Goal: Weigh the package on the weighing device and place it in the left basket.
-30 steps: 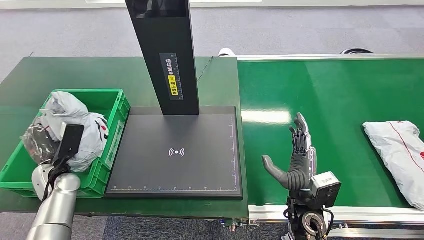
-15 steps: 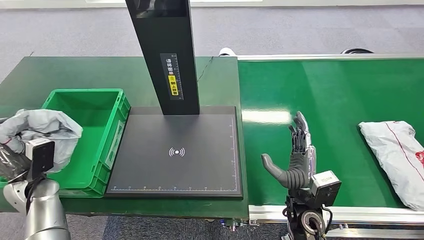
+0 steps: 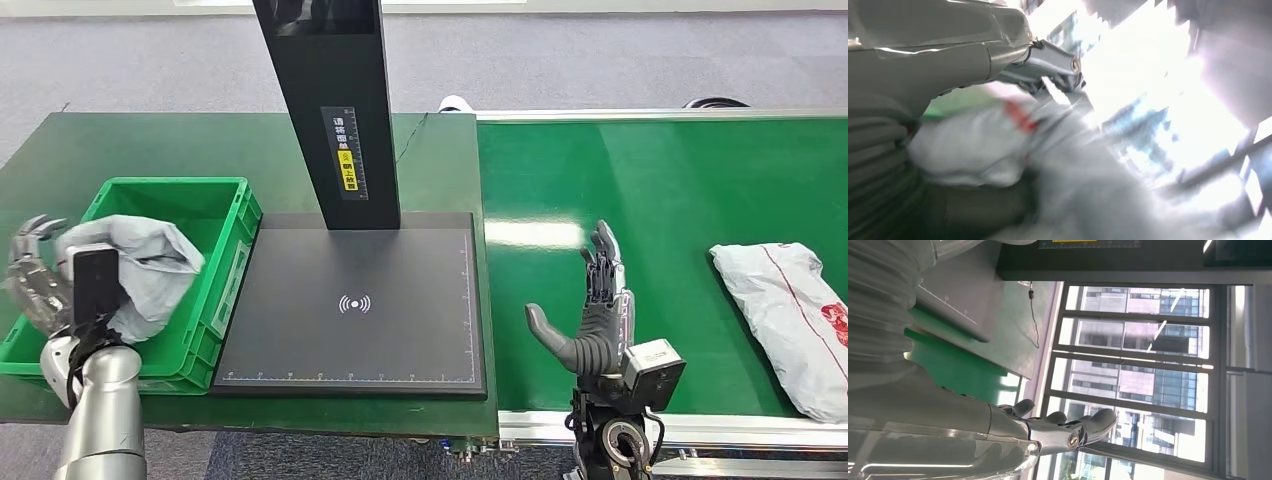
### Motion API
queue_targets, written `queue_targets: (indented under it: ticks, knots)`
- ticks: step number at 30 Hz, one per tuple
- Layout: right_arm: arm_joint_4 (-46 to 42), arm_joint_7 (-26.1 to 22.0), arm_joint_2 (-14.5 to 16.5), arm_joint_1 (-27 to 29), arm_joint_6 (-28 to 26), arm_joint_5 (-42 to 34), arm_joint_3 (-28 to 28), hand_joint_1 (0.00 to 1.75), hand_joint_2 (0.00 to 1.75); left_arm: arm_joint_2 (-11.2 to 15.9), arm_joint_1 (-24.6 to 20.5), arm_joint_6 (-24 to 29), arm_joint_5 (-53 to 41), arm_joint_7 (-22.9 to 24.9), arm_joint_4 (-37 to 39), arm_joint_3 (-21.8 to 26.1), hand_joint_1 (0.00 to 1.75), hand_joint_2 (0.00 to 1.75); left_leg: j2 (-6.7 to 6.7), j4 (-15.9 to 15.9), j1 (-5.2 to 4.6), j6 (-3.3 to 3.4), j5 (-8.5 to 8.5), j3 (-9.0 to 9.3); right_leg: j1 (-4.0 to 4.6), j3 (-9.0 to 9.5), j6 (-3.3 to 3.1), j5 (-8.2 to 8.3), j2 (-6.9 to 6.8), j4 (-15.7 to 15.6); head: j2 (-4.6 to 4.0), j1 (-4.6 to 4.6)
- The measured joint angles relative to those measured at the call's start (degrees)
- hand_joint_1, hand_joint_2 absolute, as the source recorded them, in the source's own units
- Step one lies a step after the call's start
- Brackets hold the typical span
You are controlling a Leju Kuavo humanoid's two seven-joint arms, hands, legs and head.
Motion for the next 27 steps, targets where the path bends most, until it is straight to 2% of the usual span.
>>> queue_targets:
  ticks: [7, 14, 16, 21, 27]
  knots:
    - [0.0, 0.5, 0.0, -0.5, 0.8, 0.3, -0.1, 0.0, 1.75, 1.5, -0.6, -4.7, -0.8, 2.9, 4.0, -4.5, 0.0, 1.75, 0.02, 0.0, 0.0, 0.0, 0.0, -0.01, 0.0, -0.02, 0.0, 0.0, 0.03, 0.0, 0.0, -0.01]
    - [0.0, 0.8, 0.0, -0.6, 1.1, 0.4, -0.2, 0.0, 1.75, 2.3, -0.8, -3.8, -1.5, 2.9, 5.3, -6.0, 0.0, 1.75, 0.01, 0.0, 0.0, 0.0, 0.0, 0.0, 0.0, -0.01, 0.0, 0.0, 0.04, 0.0, 0.0, -0.01]
    - [0.0, 0.8, 0.0, -0.6, 1.1, 0.4, -0.2, 0.0, 1.75, 2.4, -0.7, -3.0, -0.4, 1.9, 5.3, -6.2, 0.0, 1.75, 0.02, 0.0, 0.0, 0.0, 0.0, 0.0, 0.0, 0.0, 0.0, 0.0, 0.04, 0.0, 0.0, 0.0]
    - [0.0, 0.9, 0.0, -0.6, 1.1, 0.4, -0.2, 0.0, 1.75, 2.2, 0.0, 0.2, 5.2, -4.1, 3.9, -6.2, 0.0, 1.75, 0.02, 0.0, 0.0, 0.0, 0.0, -0.01, 0.0, -0.01, 0.0, 0.0, 0.04, 0.0, 0.0, -0.01]
    - [0.0, 0.9, 0.0, -0.6, 1.1, 0.4, -0.2, 0.0, 1.75, 2.0, 0.5, 0.7, 6.0, -5.2, 2.6, -6.2, 0.0, 1.75, 0.01, 0.0, 0.0, 0.0, 0.0, -0.01, 0.0, -0.01, 0.0, 0.0, 0.03, 0.0, 0.0, -0.01]
